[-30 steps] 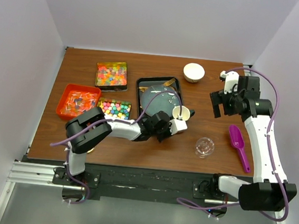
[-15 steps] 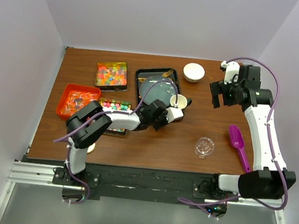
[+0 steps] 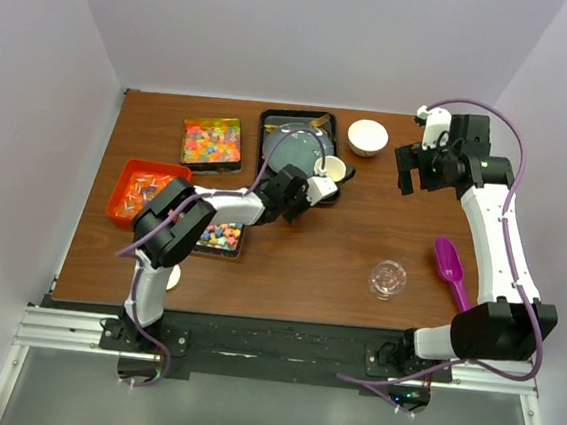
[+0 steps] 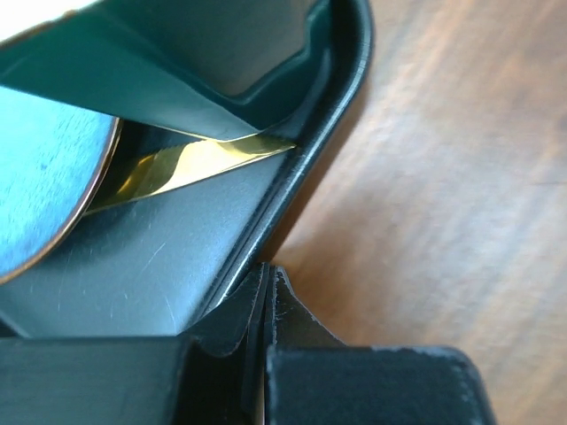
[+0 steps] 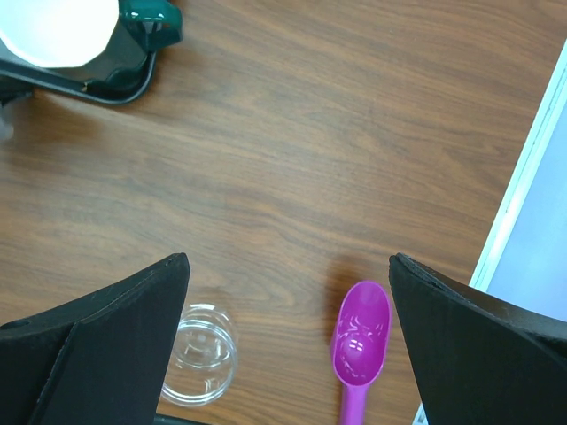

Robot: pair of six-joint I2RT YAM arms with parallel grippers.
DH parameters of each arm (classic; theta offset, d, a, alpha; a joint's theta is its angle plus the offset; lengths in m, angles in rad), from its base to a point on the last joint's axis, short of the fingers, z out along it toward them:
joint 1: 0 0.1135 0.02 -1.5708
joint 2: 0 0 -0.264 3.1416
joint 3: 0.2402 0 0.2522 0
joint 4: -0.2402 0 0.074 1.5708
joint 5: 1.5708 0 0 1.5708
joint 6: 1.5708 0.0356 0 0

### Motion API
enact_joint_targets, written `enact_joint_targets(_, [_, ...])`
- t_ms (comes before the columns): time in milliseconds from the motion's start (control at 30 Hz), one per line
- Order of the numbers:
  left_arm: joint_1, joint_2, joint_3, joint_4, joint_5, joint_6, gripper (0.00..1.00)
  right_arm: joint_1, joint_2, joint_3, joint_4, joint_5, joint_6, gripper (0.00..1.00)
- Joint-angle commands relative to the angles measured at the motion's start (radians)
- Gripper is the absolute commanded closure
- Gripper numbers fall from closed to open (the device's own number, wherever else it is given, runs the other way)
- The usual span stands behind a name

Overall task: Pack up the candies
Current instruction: Move the storage box to the center of the board.

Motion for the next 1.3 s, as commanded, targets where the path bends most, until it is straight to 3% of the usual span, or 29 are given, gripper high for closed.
enact_joint_targets(0, [0.026, 0.007, 0.051, 0.026, -0.06, 0.039, 1.0, -0.004, 0.011, 0.045, 0.036, -0.023, 0.023, 0.01])
enact_joint_targets(733, [0.065, 0.1, 0.19, 0.045, -0.135, -0.038, 1.0, -0.004, -0.03, 0.016, 0.033, -0.021, 0.019, 0.01])
enact_joint_targets(967, [0.068, 0.111, 0.229, 0.04, -0.124, 0.007, 1.0, -0.004, -0.05, 0.012, 0.022, -0.024, 0.019, 0.01])
enact_joint_targets(1167, [0.065, 0.036, 0.181, -0.033, -0.069, -0.018, 1.0, -0.004, -0.105, -0.005, -0.004, -0.021, 0.0, 0.01])
enact_joint_targets(1267, [0.062, -0.097, 0.079, -0.138, 0.027, -0.041, 0.96, -0.004, -0.135, -0.027, -0.01, -0.017, -0.016, 0.01])
